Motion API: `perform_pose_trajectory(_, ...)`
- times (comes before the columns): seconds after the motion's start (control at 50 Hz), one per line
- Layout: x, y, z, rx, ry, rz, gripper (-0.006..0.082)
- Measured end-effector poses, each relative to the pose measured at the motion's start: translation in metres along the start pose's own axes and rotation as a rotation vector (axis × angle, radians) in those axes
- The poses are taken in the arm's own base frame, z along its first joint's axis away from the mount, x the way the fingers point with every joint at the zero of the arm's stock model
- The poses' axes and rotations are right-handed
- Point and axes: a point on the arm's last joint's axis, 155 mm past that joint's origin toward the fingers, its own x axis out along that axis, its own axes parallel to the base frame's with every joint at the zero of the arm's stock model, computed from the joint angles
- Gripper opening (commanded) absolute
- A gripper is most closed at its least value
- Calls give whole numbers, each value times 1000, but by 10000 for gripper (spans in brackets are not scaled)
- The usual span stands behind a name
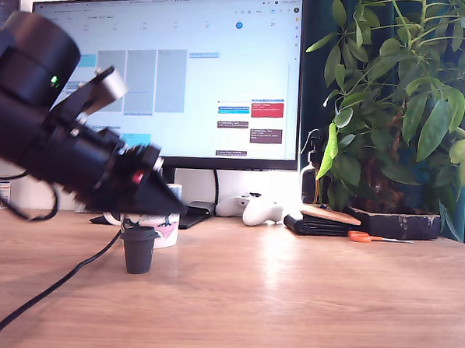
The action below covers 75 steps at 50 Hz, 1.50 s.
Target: Pick the grey coffee capsule and place it inside the blue coffee cup
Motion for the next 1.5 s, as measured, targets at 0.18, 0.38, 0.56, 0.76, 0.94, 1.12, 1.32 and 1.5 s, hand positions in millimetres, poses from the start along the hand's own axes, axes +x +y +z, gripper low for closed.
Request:
perform_pose_trajectory(0.18, 7, -1, 63, 45, -122, -16, 75)
perform_pose_trajectory(0.38, 10, -4, 86, 36, -106, -66, 177)
perform_pose_trajectory(0.56, 9, -12, 33, -37, 106, -115, 613)
perform_pose_trajectory(0.76, -3, -8, -1, -63, 259, -61, 703)
perform_pose_trajectory(0.94, -17, 6, 1, -40, 284, 40, 703)
perform_pose_trajectory(1.12, -24, 7, -16, -63, 355, 58, 703)
perform_pose_trajectory(1.32, -24, 12, -16, -59, 359, 82, 703)
perform_pose_trajectory(1.5, -25, 15, -18, -54, 366, 99, 703)
